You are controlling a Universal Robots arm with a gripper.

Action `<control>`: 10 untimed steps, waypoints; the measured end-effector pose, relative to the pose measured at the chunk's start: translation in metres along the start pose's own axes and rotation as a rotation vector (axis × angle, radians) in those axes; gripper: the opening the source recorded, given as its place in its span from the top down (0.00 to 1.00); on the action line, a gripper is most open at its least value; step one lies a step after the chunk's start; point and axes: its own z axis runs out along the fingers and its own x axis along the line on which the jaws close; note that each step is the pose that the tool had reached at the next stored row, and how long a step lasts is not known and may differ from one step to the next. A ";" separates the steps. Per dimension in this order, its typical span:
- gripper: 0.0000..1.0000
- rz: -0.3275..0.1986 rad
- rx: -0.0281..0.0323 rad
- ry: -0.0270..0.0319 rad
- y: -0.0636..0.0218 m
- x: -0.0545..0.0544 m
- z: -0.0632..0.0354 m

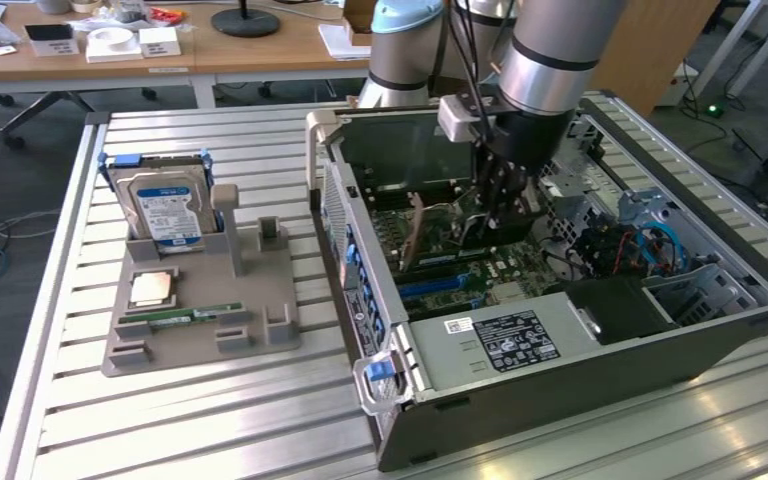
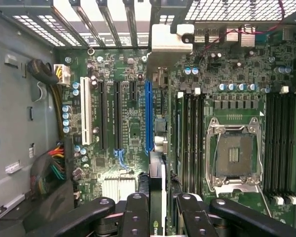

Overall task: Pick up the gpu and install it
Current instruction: 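Insert the gpu into the slot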

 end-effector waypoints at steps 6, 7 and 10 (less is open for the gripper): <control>0.74 -0.004 -0.0001 0.0000 0.0054 0.000 0.0058; 0.74 -0.005 -0.0001 0.0000 0.0064 0.001 0.0067; 0.74 -0.007 -0.0002 0.0000 0.0089 0.001 0.0102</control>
